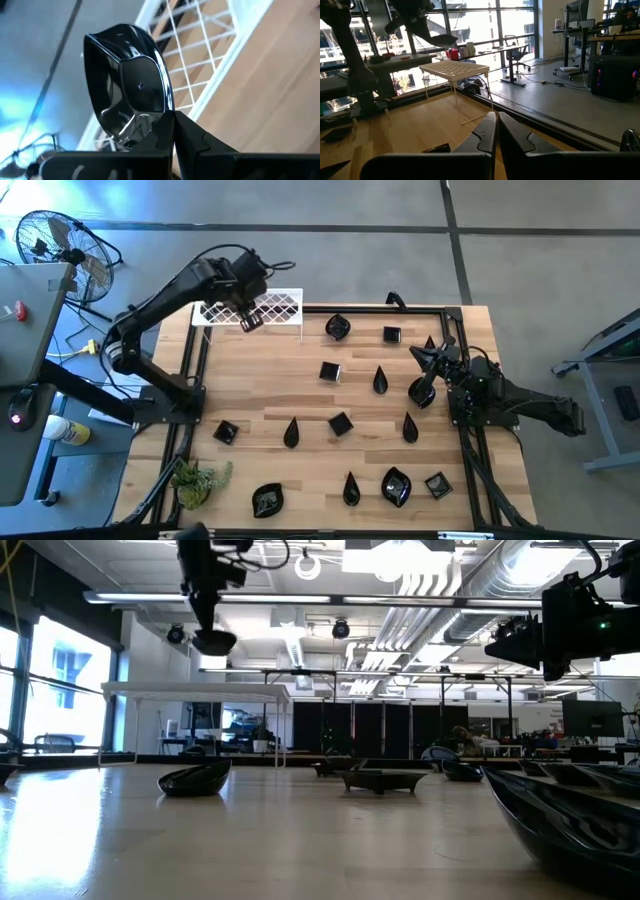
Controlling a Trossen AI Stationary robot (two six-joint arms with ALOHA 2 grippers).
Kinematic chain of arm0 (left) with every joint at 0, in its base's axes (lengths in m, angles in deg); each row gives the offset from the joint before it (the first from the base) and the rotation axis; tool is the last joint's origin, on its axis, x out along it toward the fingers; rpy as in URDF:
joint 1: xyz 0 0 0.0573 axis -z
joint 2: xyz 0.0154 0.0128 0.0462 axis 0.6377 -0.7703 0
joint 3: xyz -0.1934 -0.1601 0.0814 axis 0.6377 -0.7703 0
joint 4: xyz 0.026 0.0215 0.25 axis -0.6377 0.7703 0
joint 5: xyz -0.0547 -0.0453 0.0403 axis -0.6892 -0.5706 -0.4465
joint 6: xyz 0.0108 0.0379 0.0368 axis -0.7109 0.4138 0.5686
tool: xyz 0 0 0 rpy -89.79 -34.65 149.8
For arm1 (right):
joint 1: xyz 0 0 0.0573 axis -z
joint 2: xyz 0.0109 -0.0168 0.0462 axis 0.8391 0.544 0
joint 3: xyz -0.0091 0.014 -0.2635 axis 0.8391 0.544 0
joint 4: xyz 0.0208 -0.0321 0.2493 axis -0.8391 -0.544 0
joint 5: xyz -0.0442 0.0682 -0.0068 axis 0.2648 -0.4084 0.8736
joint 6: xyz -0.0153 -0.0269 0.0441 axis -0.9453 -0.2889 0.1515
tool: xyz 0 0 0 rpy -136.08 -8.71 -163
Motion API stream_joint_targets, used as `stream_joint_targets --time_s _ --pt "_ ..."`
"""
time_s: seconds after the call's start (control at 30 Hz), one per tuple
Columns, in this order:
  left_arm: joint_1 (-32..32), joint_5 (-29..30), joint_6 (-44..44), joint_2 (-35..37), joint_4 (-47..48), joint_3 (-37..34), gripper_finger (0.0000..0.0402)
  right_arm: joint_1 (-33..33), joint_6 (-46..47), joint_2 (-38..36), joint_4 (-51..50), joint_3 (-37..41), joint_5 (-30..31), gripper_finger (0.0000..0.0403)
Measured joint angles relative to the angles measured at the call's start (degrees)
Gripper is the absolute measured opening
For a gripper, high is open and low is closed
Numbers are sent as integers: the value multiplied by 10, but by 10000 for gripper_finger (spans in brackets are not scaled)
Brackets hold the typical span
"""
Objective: Pick & Place Mini shaped plates
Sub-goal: Put the leaf-shaped plate on the shelf
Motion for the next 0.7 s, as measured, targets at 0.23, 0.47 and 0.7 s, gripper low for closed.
stream_joint_targets --time_s 0.23,0.47,0.7 --pt "-16 37 38 2 -66 -99 1 0 0 0 0 0 0 12" --pt "-26 64 36 2 -96 -145 1 0 0 0 0 0 0 12" --pt "-53 53 38 2 -116 -153 1 0 0 0 0 0 0 12"
